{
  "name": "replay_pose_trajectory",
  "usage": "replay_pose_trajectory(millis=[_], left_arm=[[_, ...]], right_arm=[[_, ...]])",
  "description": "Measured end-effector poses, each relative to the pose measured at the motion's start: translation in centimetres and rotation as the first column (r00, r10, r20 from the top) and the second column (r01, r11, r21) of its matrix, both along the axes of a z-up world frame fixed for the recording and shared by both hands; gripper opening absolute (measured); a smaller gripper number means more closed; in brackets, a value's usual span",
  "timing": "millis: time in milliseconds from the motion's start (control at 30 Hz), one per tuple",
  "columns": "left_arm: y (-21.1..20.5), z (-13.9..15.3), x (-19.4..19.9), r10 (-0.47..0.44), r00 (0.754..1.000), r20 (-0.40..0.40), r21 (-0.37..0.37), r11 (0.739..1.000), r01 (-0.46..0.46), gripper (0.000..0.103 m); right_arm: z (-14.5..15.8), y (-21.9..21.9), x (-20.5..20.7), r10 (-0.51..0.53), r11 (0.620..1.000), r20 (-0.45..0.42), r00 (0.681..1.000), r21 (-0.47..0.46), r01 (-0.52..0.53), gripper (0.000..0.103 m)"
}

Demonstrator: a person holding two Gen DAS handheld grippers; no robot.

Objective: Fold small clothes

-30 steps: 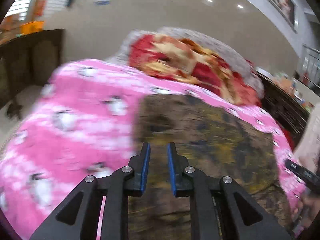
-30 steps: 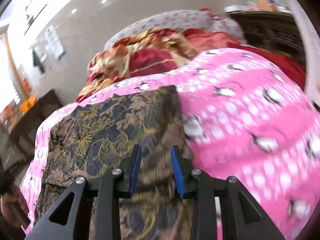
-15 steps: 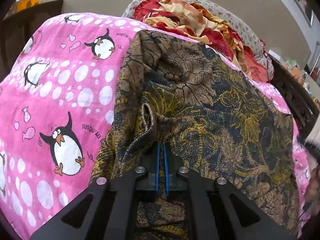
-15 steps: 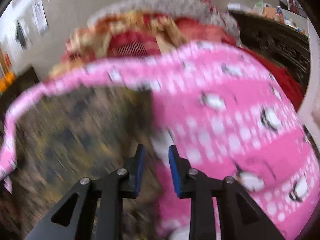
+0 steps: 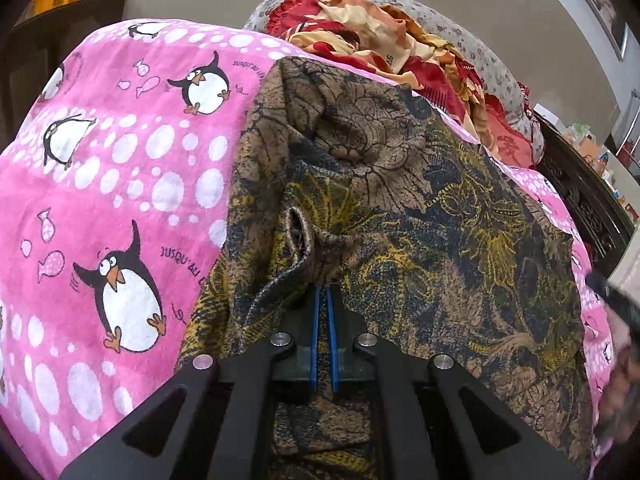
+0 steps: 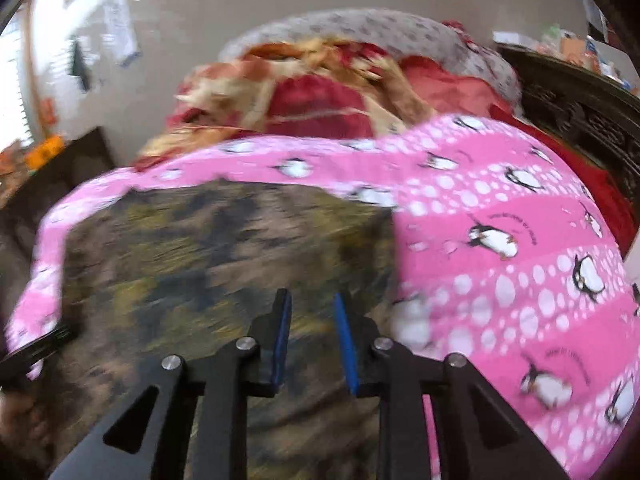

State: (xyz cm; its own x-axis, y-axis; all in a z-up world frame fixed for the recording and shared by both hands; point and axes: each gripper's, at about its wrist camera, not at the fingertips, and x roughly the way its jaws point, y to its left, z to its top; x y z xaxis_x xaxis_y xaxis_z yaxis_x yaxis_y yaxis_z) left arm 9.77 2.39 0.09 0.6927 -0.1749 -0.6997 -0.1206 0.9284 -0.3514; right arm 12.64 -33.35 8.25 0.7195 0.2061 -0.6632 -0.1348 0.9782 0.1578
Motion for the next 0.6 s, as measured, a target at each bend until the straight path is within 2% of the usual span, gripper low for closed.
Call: replay_pose_trajectory(millis=[67, 100, 133, 167, 200, 233, 300, 400, 467, 533, 600], left_arm=[[0.3, -0.1, 0.0, -0.002, 1.000, 0.003, -0.019, 1.000, 0.002, 0.000], [0.5, -0.1, 0.0, -0.005, 1.000, 0.005, -0.037, 0.999, 0.005, 0.000], [0.8, -0.1, -0.2, -0.013, 1.000, 0.010, -0.063, 0.998, 0.014, 0.000], [1.2, 0.1, -0.3, -0.036, 0.999, 0.001, -0.074, 0.997, 0.035, 0.000], [1.5, 0.5, -0.8, -0.062, 0.998, -0.011, -0.083, 0.995, 0.061, 0.000], [2.3, 1.2, -2.0, -0.087, 0.996, -0.020, -0.113, 0.990, 0.084, 0.000], [3.7, 2.8, -4.5, -0.105, 0.994, -0.030, -0.129, 0.986, 0.101, 0.000], [5.6, 5.1, -9.0, -0.127, 0.992, -0.020, -0.067, 0.990, 0.126, 0.000], [7.0, 6.2, -12.8, -0.161, 0.987, -0.014, 0.000, 0.987, 0.161, 0.011], [8.1, 6.2, -16.7, -0.202, 0.979, -0.028, 0.031, 0.979, 0.203, 0.013], [8.5, 5.2, -20.3, -0.251, 0.965, -0.081, 0.023, 0.967, 0.253, 0.013]], right_arm=[[-1.7, 1.4, -1.0, 0.059, 0.998, -0.071, 0.996, -0.017, -0.060, 0.034], [-4.4, 2.2, -0.9, 0.077, 0.994, -0.188, 0.979, -0.063, -0.090, 0.037], [-5.0, 2.4, -1.3, 0.085, 0.991, -0.189, 0.978, -0.083, -0.102, 0.036], [-4.2, 2.5, -2.3, 0.078, 0.990, -0.135, 0.988, -0.109, -0.093, 0.036], [-3.2, 2.6, -3.0, 0.065, 0.989, -0.146, 0.987, -0.119, -0.082, 0.036], [-2.4, 2.5, -3.6, 0.059, 0.991, -0.150, 0.987, -0.111, -0.077, 0.036], [0.4, 1.9, -6.6, 0.093, 0.993, -0.093, 0.991, -0.061, -0.099, 0.036], [3.3, 0.7, -12.3, 0.159, 0.985, -0.052, 0.986, -0.054, -0.162, 0.036], [4.1, -0.6, -15.9, 0.208, 0.977, -0.058, 0.976, -0.044, -0.210, 0.040], [4.4, -1.6, -19.1, 0.253, 0.966, -0.076, 0.964, -0.037, -0.256, 0.041], [4.0, -2.0, -22.1, 0.280, 0.957, -0.091, 0.956, -0.050, -0.285, 0.041]])
